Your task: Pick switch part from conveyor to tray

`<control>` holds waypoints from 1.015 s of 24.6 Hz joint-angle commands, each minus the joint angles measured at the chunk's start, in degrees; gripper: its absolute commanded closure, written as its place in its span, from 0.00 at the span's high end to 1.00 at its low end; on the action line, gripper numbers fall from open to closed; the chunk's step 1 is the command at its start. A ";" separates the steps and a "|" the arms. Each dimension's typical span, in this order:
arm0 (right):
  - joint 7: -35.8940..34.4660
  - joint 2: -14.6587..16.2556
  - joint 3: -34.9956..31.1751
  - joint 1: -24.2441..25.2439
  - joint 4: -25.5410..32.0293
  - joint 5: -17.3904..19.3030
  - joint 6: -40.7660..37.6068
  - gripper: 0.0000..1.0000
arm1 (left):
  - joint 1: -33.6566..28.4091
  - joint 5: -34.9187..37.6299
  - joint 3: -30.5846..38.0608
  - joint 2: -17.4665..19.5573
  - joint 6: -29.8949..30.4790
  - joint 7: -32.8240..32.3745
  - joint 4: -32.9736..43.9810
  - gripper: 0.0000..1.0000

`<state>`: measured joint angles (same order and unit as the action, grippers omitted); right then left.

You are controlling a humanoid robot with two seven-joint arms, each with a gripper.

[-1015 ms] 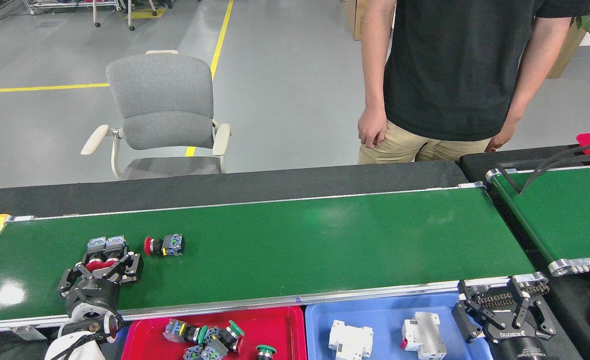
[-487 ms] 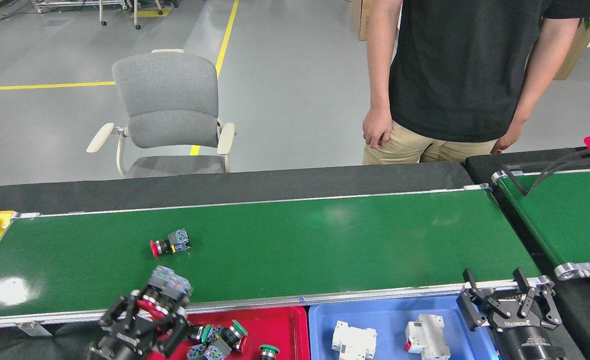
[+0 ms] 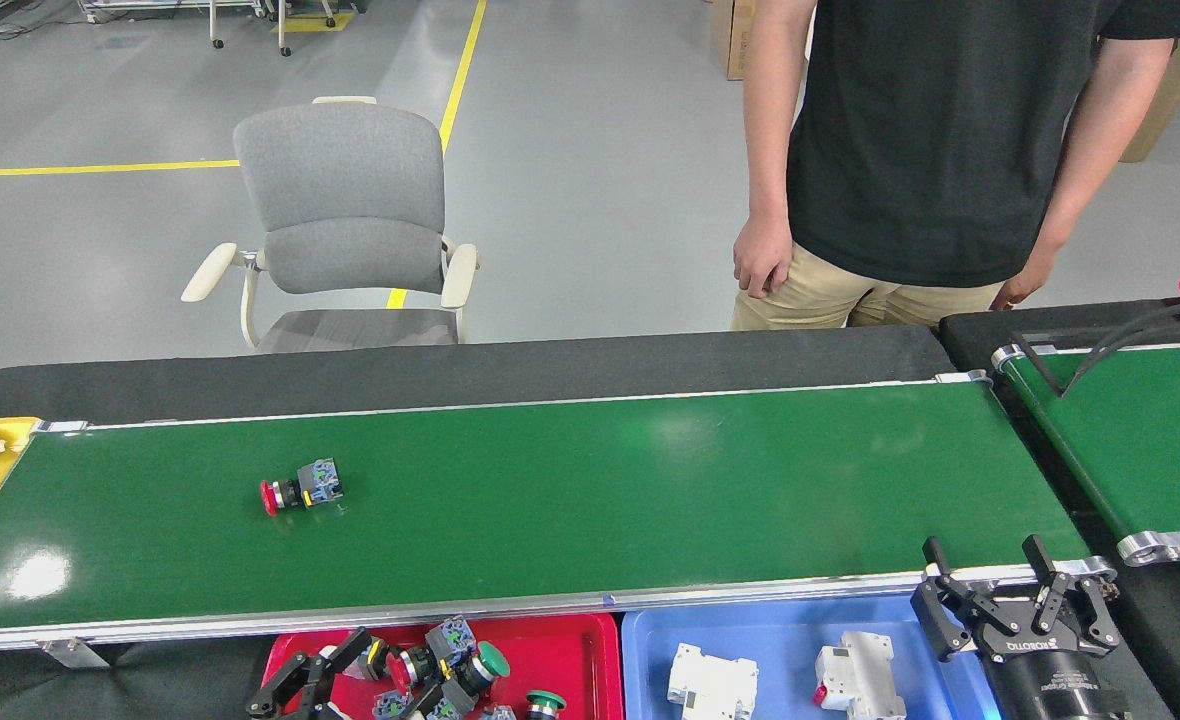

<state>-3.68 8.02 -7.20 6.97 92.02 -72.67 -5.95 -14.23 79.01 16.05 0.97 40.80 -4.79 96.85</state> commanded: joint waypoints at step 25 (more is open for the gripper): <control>0.26 0.59 -0.71 0.06 1.23 3.59 -4.59 1.00 | 23.63 8.89 3.20 8.52 -35.09 -0.04 -25.04 1.00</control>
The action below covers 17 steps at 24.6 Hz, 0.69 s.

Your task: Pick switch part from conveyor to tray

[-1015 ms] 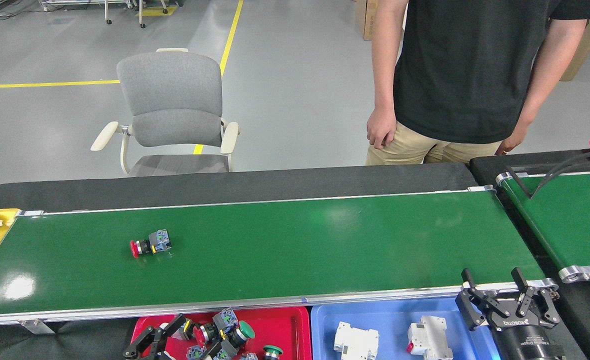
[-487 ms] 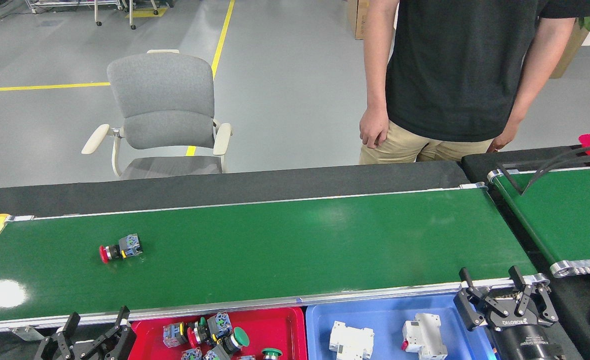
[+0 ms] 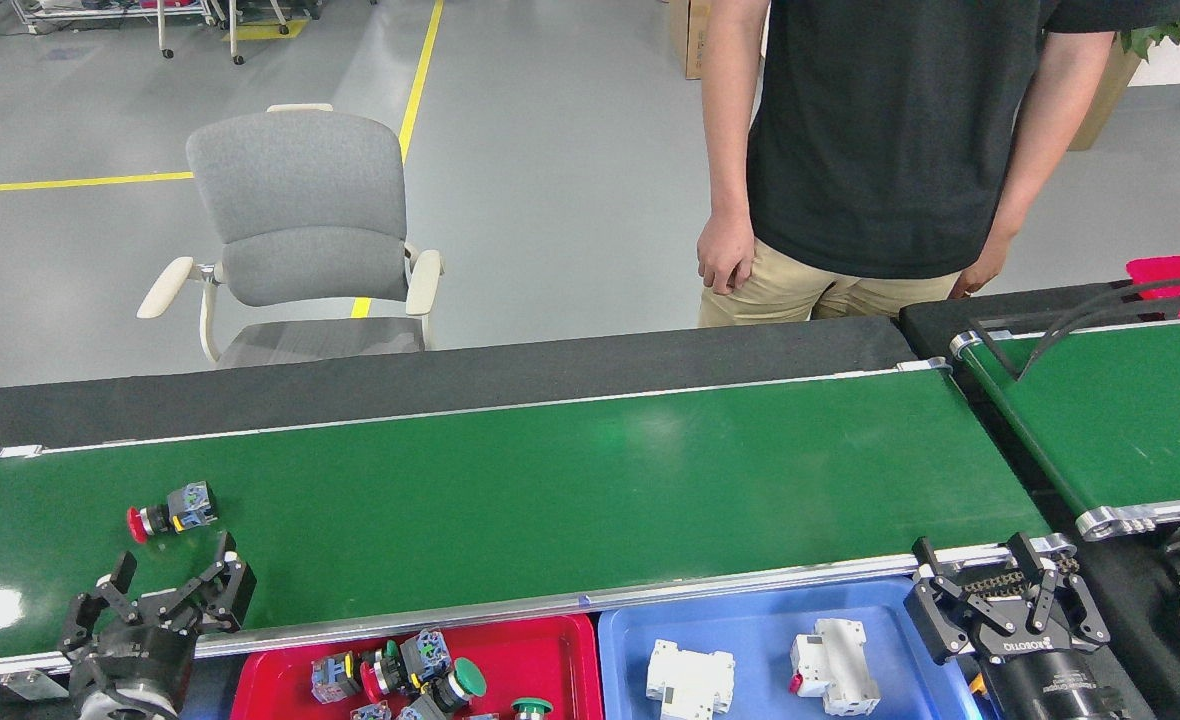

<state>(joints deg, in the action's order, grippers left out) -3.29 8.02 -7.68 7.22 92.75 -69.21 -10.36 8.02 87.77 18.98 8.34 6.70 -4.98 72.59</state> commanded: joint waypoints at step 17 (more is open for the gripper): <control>0.13 0.24 1.44 -4.41 -0.91 -0.23 -0.19 1.00 | 16.59 0.12 -0.17 9.68 -12.76 0.85 -27.68 1.00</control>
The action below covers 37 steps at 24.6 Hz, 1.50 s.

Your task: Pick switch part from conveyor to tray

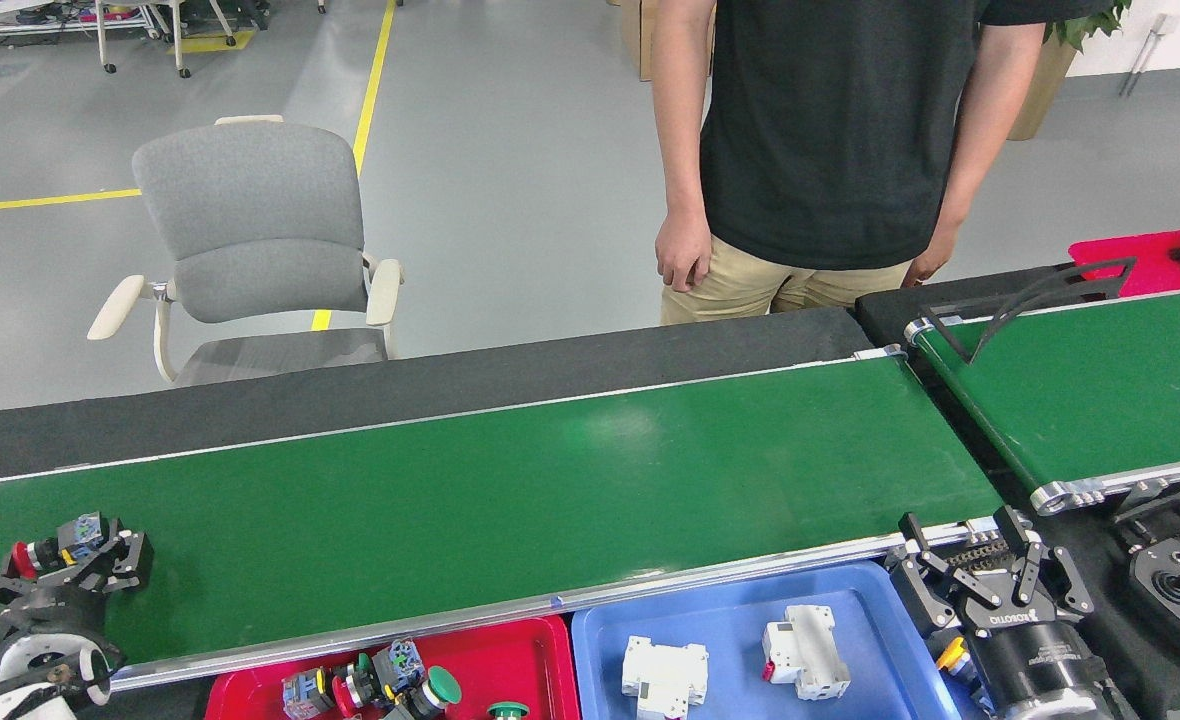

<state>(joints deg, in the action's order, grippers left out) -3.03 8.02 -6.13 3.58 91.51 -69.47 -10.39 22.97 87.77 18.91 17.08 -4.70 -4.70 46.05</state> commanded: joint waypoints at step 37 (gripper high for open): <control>-0.48 0.15 0.68 -2.35 -1.69 -1.10 0.46 1.00 | -45.74 -7.08 15.37 -19.10 25.71 2.15 55.91 1.00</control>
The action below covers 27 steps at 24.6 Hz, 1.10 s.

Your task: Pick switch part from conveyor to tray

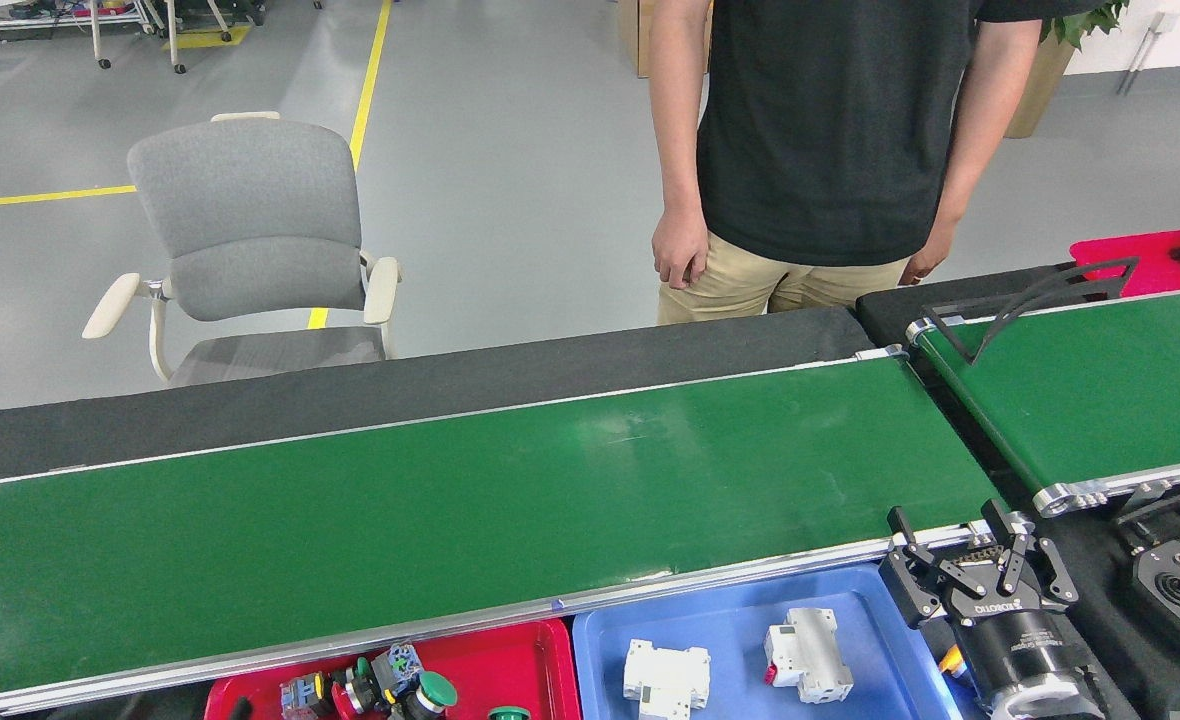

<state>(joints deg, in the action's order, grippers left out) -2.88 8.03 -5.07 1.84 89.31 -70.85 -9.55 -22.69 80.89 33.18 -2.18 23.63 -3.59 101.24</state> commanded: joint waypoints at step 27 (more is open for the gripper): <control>1.91 -1.44 -0.46 -4.92 0.87 1.15 -0.12 1.00 | 0.90 -0.29 4.44 2.98 -2.27 1.04 0.63 1.00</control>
<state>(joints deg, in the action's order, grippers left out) -0.95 6.58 -5.19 -2.71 89.23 -69.88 -9.41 -21.74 80.89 37.17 0.05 21.18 -2.99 101.25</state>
